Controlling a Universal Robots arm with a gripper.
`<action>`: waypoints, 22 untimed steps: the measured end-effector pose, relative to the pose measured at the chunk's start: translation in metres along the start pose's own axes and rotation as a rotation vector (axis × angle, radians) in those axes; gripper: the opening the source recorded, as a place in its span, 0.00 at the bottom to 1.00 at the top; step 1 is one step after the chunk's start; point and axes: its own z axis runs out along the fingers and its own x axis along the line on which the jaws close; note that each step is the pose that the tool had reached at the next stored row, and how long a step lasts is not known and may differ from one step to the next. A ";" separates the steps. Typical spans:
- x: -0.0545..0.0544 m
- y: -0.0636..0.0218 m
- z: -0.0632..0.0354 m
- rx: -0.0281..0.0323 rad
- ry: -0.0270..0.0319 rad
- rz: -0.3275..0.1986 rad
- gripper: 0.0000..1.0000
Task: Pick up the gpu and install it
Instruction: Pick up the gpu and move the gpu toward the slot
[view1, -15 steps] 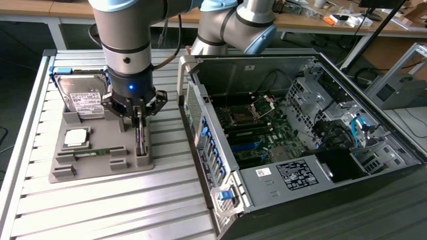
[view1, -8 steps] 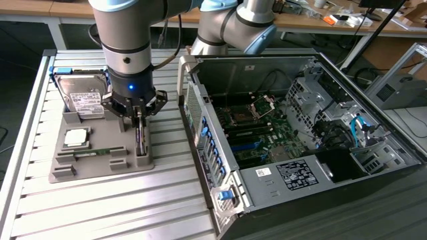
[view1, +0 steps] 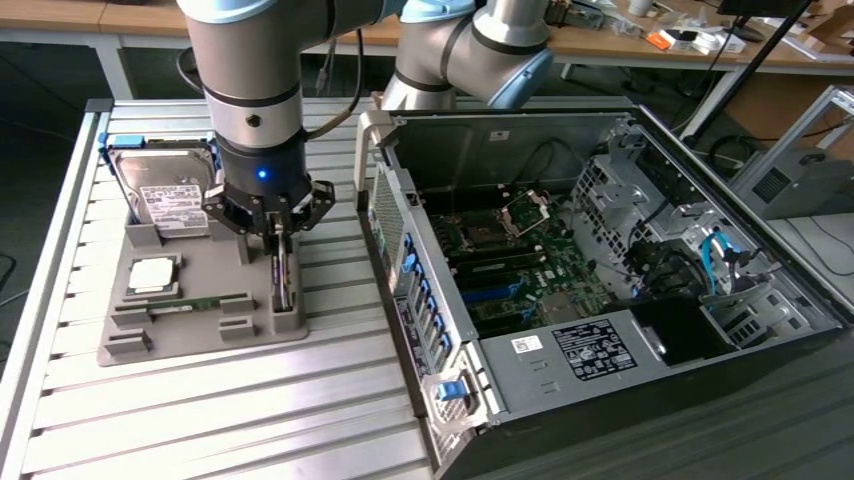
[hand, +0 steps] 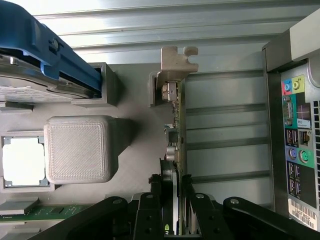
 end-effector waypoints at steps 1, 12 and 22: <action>0.000 0.0000 0.0000 0.0000 0.0000 0.000 0.27; 0.000 0.0007 -0.0162 -0.0001 -0.0001 0.000 0.27; -0.001 0.0014 -0.0318 0.0000 0.0000 0.000 0.27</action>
